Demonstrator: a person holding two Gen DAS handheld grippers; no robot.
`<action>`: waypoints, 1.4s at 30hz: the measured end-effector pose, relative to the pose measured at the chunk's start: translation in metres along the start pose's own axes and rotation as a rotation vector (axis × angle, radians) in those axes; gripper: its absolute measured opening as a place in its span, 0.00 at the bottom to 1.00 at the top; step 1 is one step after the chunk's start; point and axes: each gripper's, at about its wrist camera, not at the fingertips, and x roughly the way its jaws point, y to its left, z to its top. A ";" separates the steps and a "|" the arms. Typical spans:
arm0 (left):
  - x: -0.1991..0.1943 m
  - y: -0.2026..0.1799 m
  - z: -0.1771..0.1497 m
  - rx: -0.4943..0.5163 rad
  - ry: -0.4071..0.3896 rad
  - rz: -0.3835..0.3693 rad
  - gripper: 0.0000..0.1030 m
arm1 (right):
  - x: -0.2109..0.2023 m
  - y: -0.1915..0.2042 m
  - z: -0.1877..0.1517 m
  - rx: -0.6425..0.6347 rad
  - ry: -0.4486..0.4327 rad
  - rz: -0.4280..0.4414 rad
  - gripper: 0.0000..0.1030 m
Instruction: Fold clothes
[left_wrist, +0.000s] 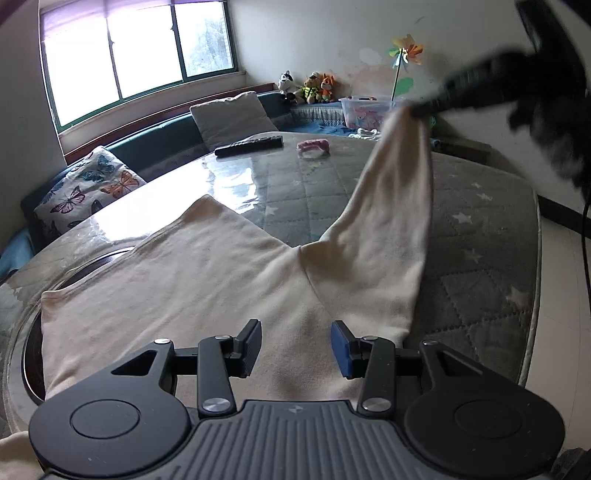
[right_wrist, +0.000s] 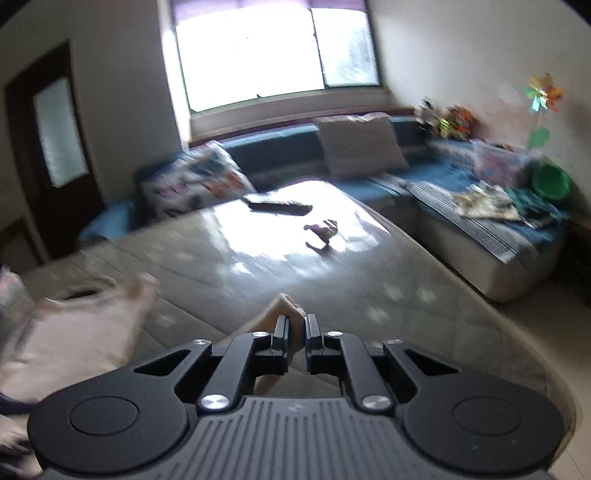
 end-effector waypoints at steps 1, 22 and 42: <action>-0.004 0.002 0.000 -0.008 -0.007 0.001 0.43 | -0.007 0.009 0.008 -0.010 -0.015 0.035 0.07; -0.078 0.081 -0.065 -0.242 0.008 0.219 0.44 | -0.013 0.256 0.003 -0.410 0.081 0.648 0.15; -0.068 0.086 -0.048 -0.237 -0.014 0.183 0.39 | 0.037 0.172 -0.069 -0.468 0.341 0.421 0.15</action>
